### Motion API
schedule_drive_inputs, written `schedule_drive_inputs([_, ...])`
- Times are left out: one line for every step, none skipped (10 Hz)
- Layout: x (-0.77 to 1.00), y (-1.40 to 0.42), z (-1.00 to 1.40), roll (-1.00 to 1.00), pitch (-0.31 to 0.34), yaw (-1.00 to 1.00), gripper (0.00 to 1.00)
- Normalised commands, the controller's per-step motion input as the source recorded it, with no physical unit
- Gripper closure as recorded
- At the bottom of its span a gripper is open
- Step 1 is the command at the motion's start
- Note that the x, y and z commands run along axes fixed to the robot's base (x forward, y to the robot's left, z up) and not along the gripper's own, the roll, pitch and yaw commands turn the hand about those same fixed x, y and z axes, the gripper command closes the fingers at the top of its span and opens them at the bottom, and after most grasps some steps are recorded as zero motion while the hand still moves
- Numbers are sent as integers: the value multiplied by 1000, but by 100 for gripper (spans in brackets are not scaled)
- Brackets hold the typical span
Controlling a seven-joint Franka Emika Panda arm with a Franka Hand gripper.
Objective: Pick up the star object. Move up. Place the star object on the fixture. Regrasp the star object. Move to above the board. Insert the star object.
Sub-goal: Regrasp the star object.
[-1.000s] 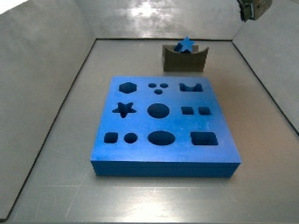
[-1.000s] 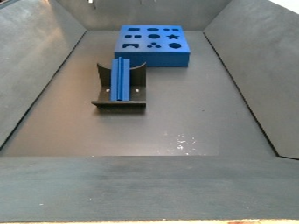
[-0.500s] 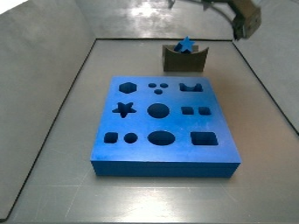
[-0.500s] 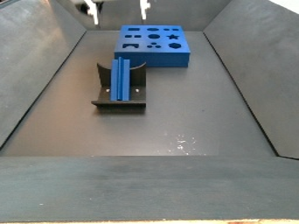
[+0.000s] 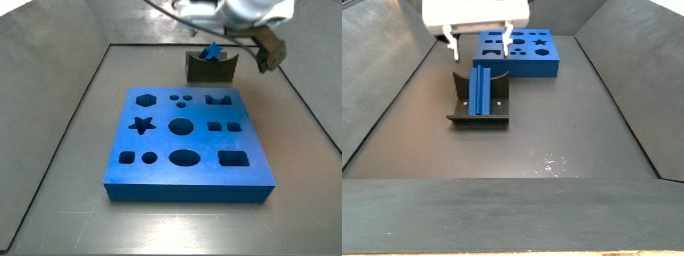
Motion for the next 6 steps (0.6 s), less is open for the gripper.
schedule_drive_inputs([114,27,-983,62,-44,-47,0])
schedule_drive_inputs([110,22,-889,62,-28,-49,0])
schedule_drive_inputs([98,14,-705,61,3,-39,0])
schedule_drive_inputs([92,8,-573,62,16,-26,0])
schedule_drive_inputs([84,5,-407,57,24,-5,0])
schedule_drive_inputs([82,4,-286,55,26,7,0])
